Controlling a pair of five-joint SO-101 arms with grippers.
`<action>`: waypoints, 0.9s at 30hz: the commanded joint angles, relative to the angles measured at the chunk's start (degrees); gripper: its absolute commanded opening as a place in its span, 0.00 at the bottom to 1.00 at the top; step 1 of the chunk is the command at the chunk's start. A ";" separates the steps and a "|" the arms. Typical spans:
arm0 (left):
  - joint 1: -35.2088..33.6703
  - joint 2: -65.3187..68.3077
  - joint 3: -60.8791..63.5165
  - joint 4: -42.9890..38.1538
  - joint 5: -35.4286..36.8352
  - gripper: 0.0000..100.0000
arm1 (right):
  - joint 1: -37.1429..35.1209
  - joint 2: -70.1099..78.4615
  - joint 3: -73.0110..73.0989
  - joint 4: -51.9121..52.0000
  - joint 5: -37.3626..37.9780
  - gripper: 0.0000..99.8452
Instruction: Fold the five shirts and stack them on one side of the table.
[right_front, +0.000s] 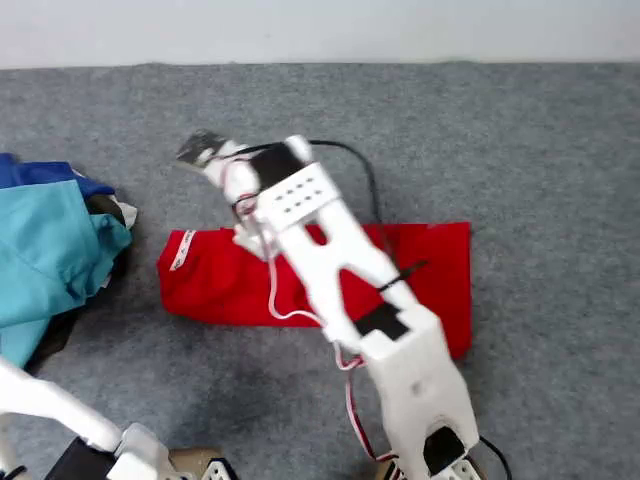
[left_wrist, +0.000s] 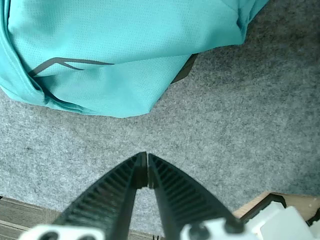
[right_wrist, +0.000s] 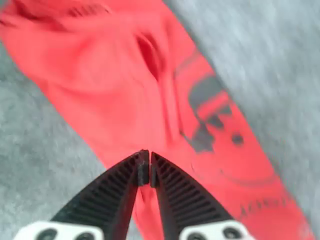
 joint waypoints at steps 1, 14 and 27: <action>0.09 -5.10 -0.48 0.44 -0.09 0.02 | 4.62 -13.32 11.60 2.51 -0.79 0.01; 0.18 -21.80 8.66 0.35 -2.99 0.02 | 25.98 -33.71 45.19 -9.45 -3.78 0.06; 0.09 -27.16 15.78 0.35 -5.80 0.02 | 33.27 -35.21 65.23 -30.02 -12.31 0.26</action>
